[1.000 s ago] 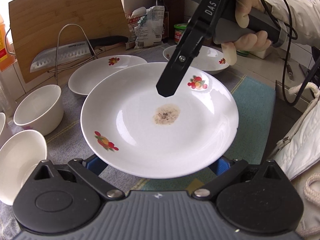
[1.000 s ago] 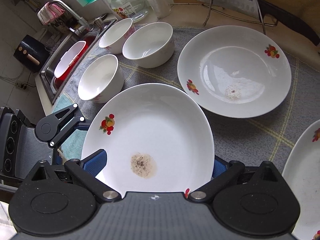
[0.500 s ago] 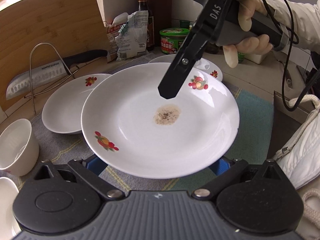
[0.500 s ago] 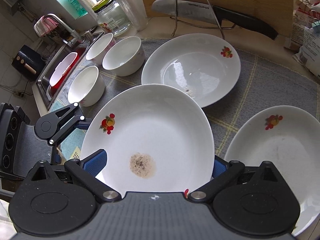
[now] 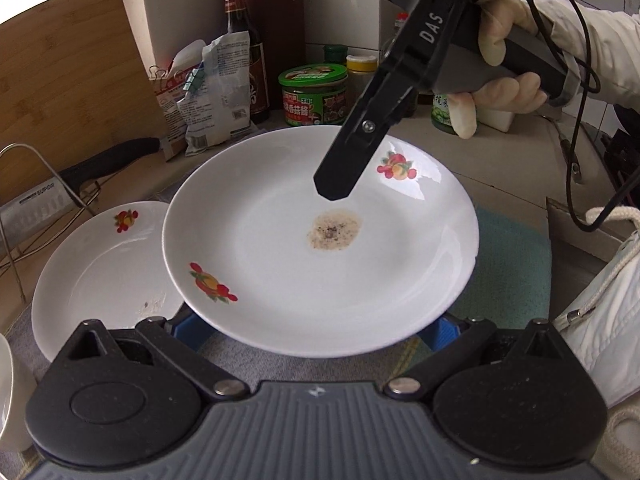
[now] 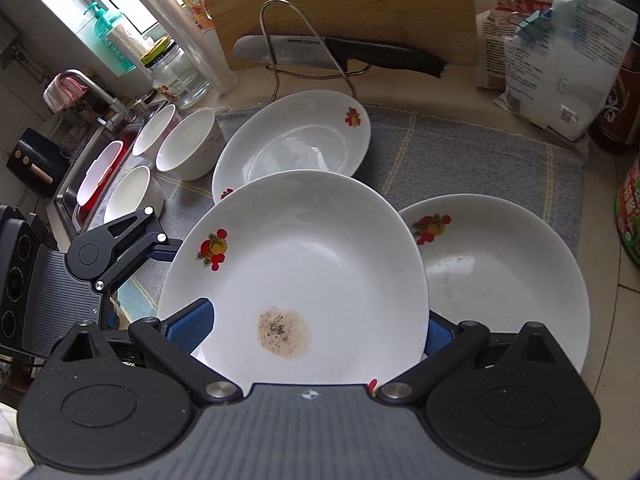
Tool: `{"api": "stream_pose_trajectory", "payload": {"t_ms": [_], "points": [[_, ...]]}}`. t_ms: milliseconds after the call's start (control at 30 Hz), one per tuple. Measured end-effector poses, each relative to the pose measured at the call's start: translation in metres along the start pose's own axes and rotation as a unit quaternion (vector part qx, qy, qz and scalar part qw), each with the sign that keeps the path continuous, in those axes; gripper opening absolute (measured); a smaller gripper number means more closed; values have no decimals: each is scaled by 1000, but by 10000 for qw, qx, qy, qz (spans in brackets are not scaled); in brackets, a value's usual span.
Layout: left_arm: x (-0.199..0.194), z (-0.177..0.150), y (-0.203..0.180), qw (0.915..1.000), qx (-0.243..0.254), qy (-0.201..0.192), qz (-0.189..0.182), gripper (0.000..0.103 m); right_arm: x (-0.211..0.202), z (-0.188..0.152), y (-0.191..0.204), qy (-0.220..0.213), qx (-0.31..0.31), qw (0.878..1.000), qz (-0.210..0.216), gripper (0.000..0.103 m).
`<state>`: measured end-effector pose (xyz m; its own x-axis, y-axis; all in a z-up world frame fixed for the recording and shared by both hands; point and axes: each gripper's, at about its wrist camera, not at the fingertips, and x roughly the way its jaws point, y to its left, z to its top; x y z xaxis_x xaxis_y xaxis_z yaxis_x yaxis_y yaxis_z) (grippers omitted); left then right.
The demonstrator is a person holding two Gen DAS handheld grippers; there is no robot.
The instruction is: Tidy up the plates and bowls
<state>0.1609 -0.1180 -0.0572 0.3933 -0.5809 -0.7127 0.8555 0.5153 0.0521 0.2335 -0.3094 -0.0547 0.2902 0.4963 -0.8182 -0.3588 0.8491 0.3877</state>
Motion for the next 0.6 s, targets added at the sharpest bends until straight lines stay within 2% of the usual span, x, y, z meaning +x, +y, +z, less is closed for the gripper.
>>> {"api": "stream_pose_trajectory", "payload": {"t_ms": [333,600], "points": [[37,21,-9,9997,170,46,-197,102,-12,-8,-40,-182,325,9992,-146,103],[54,27,-11,9993,148,168,-315,102,-9,-11,-56,-174,417,9987,-232,103]]}}
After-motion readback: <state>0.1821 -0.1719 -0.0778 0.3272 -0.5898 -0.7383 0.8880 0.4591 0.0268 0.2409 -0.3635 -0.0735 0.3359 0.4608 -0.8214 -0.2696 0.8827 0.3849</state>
